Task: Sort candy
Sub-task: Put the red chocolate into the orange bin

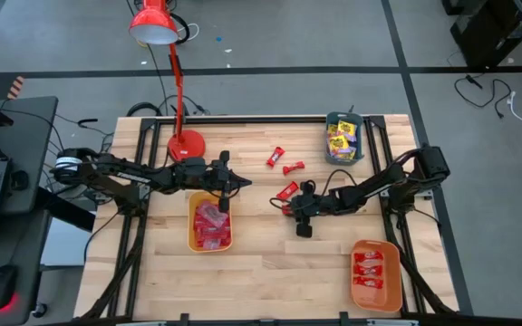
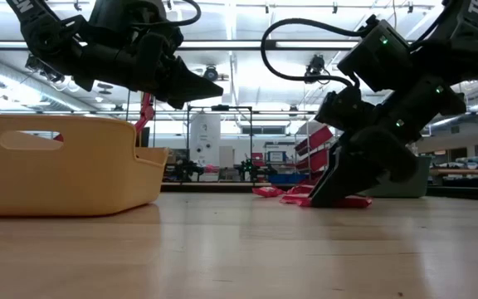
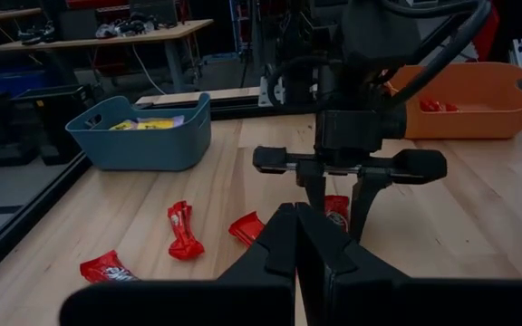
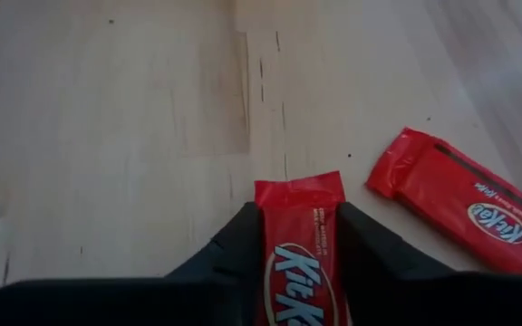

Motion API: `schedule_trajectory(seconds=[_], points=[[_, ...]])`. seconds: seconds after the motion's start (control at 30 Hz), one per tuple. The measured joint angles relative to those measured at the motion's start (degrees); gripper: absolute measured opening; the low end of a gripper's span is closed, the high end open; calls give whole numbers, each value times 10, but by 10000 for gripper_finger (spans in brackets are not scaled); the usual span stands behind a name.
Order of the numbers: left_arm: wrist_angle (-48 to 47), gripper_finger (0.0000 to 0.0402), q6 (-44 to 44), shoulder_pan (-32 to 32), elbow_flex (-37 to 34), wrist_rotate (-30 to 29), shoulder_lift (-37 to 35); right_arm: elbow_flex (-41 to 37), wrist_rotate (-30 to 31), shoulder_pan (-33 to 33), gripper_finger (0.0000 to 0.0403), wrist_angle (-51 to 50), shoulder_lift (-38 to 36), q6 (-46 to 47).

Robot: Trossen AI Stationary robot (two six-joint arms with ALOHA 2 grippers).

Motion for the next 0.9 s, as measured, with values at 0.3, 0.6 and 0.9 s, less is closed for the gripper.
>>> schedule_trajectory(seconds=[0.3, 0.6, 0.9], points=[[-1, 2, 0, 0, 0, 0, 0, -1, 1, 0, 91, 15, 1, 1], [-1, 2, 0, 0, 0, 0, 0, -2, -1, 0, 91, 17, 2, 21], [-2, 2, 0, 0, 0, 8, 0, -3, -21, 9, 91, 8, -19, 45]])
